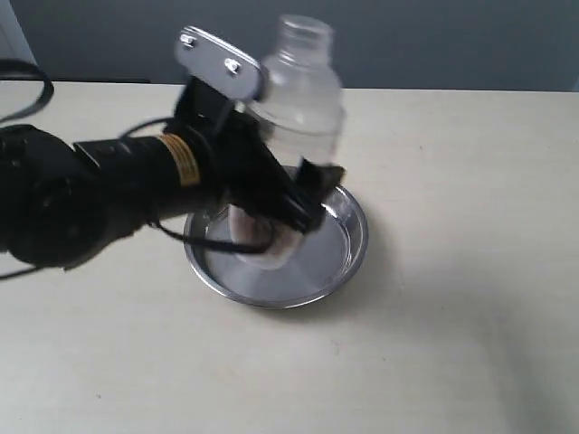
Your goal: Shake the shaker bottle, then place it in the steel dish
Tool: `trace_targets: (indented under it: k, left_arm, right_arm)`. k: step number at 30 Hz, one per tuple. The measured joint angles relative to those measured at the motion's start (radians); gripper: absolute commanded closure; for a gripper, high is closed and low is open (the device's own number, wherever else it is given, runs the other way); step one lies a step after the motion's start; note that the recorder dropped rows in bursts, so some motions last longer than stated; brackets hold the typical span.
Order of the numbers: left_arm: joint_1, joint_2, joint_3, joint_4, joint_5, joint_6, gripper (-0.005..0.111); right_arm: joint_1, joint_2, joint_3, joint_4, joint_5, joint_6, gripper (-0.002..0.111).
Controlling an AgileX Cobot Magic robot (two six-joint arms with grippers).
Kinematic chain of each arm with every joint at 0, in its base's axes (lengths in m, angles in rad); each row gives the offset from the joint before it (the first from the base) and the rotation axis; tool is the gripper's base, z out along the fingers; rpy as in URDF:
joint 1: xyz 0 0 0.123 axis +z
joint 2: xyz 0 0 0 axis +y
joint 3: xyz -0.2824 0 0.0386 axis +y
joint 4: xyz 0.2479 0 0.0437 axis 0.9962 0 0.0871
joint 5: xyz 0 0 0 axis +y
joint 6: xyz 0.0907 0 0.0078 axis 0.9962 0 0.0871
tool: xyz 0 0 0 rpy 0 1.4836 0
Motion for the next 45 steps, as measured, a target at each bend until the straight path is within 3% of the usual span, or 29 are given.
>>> trace_targets:
  k: [1,3,5,8,12,15,18,21,24,26,29,31,36,39,42,45]
  left_arm:
    - [0.004,0.0,0.006,-0.037,-0.01,0.009,0.106]
    - [0.077,0.022,0.022,-0.255,-0.044,0.015,0.106]
    - [0.128,0.041,0.029,-0.323,-0.036,0.017,0.106]
    - [0.067,0.068,0.052,-0.18,-0.035,0.023,0.106]
    - [0.052,-0.096,-0.123,-0.015,-0.072,0.023,0.106]
    - [0.069,-0.066,-0.034,-0.081,-0.167,0.023,0.106]
    - [0.06,0.042,0.051,-0.11,-0.015,-0.009,0.106]
    - [0.035,-0.055,-0.026,-0.012,0.041,-0.008,0.106]
    - [0.052,-0.159,-0.14,0.009,-0.065,0.004,0.106]
    - [0.078,-0.154,-0.109,-0.012,-0.139,0.0,0.106]
    - [0.095,-0.049,-0.005,-0.084,-0.097,-0.06,0.106]
    - [0.072,-0.039,0.015,-0.021,-0.039,-0.089,0.106]
    - [0.041,-0.168,-0.104,0.126,-0.123,-0.097,0.106]
    - [0.053,-0.073,-0.008,0.103,-0.183,-0.119,0.106]
    - [0.039,0.022,0.077,0.128,-0.086,-0.169,0.106]
    - [0.02,-0.066,0.027,0.184,-0.121,-0.158,0.106]
  right_arm:
    - [0.0,0.0,0.0,0.0,0.003,0.0,0.109]
    - [0.0,0.0,0.0,0.0,0.003,0.0,0.109]
    - [0.0,0.0,0.0,0.0,0.003,0.0,0.109]
    - [0.0,0.0,0.0,0.0,0.001,0.0,0.109]
    - [0.0,0.0,0.0,0.0,0.001,0.0,0.109]
    - [0.0,0.0,0.0,0.0,0.001,0.0,0.109]
    - [0.0,0.0,0.0,0.0,0.001,0.0,0.109]
    - [0.0,0.0,0.0,0.0,0.001,0.0,0.109]
    - [0.0,0.0,0.0,0.0,0.001,0.0,0.109]
    - [0.0,0.0,0.0,0.0,0.001,0.0,0.109]
    - [0.0,0.0,0.0,0.003,0.001,0.0,0.109]
    - [0.0,0.0,0.0,0.003,0.001,0.0,0.109]
    - [0.0,0.0,0.0,0.003,0.001,0.0,0.109]
    - [0.0,0.0,0.0,0.003,0.001,0.0,0.109]
    - [0.0,0.0,0.0,0.003,0.001,0.0,0.109]
    - [0.0,0.0,0.0,0.003,0.001,0.0,0.109]
